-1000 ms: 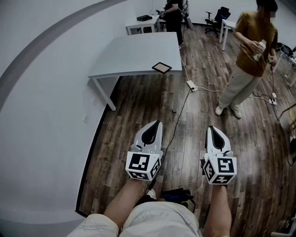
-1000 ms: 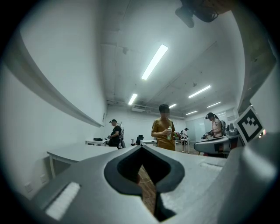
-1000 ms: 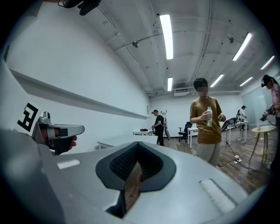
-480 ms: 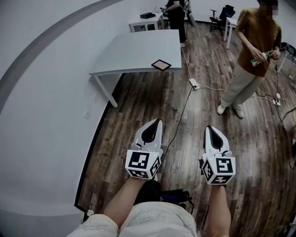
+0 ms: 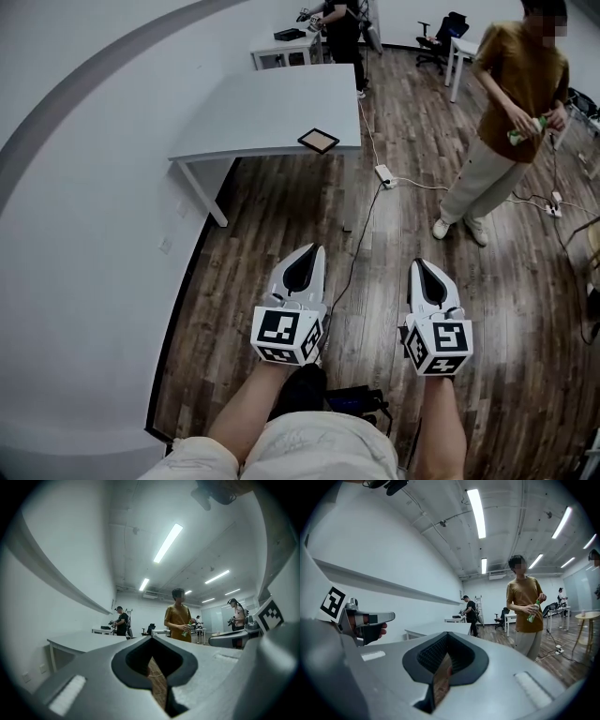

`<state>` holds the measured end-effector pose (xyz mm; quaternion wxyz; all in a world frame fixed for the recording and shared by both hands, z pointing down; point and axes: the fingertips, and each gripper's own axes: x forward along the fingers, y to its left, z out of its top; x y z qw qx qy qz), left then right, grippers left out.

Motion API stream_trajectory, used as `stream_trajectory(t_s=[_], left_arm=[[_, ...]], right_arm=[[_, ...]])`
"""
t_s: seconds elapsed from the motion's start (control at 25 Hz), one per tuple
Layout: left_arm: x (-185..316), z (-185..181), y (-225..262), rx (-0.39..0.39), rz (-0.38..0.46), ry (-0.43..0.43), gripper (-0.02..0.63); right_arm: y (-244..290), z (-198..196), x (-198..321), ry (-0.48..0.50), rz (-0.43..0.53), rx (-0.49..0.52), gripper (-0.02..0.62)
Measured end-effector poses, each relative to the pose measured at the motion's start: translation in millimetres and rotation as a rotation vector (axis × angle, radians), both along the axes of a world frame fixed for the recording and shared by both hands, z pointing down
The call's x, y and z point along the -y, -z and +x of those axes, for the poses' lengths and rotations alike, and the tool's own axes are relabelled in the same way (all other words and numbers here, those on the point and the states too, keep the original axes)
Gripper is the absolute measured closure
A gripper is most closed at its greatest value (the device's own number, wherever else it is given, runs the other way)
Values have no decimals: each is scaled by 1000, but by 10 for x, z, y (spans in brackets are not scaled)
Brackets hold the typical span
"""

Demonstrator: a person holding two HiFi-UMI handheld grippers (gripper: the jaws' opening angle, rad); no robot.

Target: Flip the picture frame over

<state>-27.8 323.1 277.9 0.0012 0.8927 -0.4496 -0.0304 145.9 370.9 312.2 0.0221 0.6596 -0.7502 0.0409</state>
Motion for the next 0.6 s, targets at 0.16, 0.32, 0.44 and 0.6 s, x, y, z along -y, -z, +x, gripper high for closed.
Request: stream_trajectory(t_s=[0.16, 0.32, 0.44, 0.6], left_arm=[[335, -46, -42, 0, 1, -9, 606], [748, -171, -56, 0, 0, -9, 606], [1079, -313, -94, 5, -6, -6, 605], [1561, -509, -141, -4, -24, 1, 605]], right_arm=[[-46, -80, 338, -2, -14, -12, 572], [-59, -255, 785, 11, -26, -27, 572], [-59, -429, 1140, 21, -33, -38, 572], [-74, -634, 1614, 27, -48, -52, 572]])
